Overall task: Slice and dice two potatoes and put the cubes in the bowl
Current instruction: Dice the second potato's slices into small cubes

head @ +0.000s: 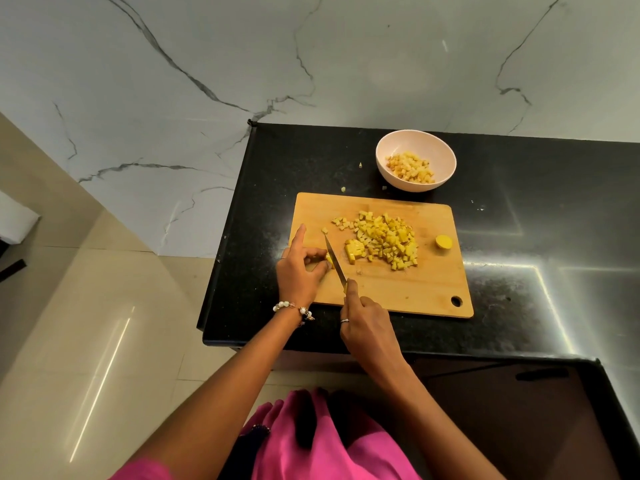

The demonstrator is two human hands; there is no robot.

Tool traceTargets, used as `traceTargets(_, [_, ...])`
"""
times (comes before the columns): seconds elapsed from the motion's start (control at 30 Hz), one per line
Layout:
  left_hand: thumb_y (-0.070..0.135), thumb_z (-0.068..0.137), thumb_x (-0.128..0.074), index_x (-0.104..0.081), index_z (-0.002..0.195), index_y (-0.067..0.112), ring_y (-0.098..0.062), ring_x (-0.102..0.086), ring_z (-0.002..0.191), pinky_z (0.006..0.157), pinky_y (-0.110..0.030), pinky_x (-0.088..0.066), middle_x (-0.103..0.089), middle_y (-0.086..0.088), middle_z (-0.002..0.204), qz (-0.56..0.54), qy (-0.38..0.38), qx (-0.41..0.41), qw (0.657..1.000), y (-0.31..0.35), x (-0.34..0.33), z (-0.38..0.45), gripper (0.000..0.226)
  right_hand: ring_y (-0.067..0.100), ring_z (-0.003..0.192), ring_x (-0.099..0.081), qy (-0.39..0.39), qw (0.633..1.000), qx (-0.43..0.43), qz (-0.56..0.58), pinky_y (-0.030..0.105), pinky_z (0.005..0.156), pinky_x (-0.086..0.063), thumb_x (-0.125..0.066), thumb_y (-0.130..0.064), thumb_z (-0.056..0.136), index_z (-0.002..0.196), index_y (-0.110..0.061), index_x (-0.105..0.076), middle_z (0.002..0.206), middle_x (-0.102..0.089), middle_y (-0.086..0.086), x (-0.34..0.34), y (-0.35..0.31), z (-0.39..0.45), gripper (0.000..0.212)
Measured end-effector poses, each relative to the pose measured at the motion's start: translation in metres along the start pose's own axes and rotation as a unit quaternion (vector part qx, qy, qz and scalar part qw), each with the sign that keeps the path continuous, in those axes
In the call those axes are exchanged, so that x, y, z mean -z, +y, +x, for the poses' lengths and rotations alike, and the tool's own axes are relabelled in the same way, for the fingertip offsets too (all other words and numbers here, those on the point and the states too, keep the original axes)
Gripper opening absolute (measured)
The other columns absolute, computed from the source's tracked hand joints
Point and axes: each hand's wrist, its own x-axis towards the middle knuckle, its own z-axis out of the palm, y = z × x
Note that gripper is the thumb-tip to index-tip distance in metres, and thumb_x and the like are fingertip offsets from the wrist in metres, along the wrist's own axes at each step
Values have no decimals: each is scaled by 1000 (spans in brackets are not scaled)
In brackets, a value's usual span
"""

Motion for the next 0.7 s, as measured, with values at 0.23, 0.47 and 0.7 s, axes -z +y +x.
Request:
traceTargets(0.23, [17, 71, -80, -38, 142, 10, -12, -57, 98, 85, -22, -45, -72, 6, 91, 5, -1, -10, 1000, -1, 0, 0, 82, 29, 46, -51, -7, 997, -16, -73, 30, 44, -24, -61, -3, 81, 131, 10, -45, 65, -58, 15, 0, -3, 3, 55])
traceTargets(0.47, [19, 70, -81, -38, 142, 10, -15, -57, 97, 88, -31, -47, -72, 7, 89, 6, 1, -16, 1000, 0, 0, -1, 84, 30, 38, -50, -29, 993, -16, -117, 27, 40, -21, -59, 2, 70, 125, 13, -51, 62, -58, 17, -2, -14, 4, 56])
traceTargets(0.7, [20, 71, -80, -37, 142, 12, -12, -55, 96, 87, -31, -47, -70, 10, 90, 8, -8, -9, 1000, 0, 0, -1, 84, 27, 33, -48, -15, 994, -34, -107, 30, 30, -27, -81, -2, 58, 120, 8, -58, 59, -58, 12, -7, 12, -19, 66])
